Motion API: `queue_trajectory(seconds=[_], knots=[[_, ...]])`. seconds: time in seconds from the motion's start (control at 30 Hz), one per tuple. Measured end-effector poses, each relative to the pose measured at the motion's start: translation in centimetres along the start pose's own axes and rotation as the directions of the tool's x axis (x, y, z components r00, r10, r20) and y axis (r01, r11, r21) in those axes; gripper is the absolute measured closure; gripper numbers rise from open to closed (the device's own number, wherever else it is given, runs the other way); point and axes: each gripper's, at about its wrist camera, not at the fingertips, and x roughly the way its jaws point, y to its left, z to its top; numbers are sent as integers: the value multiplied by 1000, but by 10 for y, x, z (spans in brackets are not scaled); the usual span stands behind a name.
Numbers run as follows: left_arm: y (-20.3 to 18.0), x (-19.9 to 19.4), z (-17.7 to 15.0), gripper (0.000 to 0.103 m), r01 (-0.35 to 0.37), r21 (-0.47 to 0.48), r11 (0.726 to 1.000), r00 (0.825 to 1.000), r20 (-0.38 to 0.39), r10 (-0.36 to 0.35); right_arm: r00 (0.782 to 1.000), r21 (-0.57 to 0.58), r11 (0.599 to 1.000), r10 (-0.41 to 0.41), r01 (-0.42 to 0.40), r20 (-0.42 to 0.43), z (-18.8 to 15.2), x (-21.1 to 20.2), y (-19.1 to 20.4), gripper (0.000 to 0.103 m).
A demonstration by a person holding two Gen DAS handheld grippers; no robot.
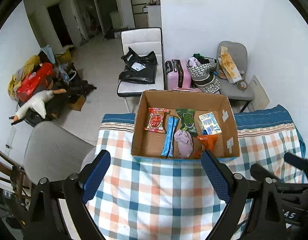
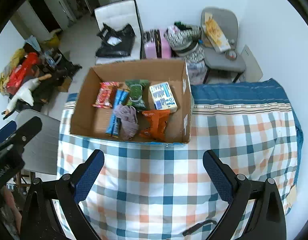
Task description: Organize soft objects
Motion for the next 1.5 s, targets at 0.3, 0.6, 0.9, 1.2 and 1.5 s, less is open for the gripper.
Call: queue_trajectory(seconds=[0.3, 0.6, 0.9, 1.2, 1.5], knots=[[10, -64, -12, 10, 9, -38, 999, 997, 75, -6, 995, -38, 999, 5, -2, 95, -25, -77, 11, 2], [16, -117, -21, 10, 9, -45, 999, 992, 129, -3, 986, -46, 999, 24, -17, 165, -44, -135, 11, 2], [15, -146, -29, 10, 21, -42, 999, 986, 167, -14, 974, -56, 998, 34, -22, 222, -70, -187, 11, 2], [14, -150, -34, 10, 21, -41, 999, 987, 162, -14, 963, -40, 999, 10, 1, 268, -77, -212, 0, 2], [14, -151, -36, 10, 19, -41, 999, 987, 163, -12, 962, -37, 999, 3, 7, 274, -77, -219, -3, 2]])
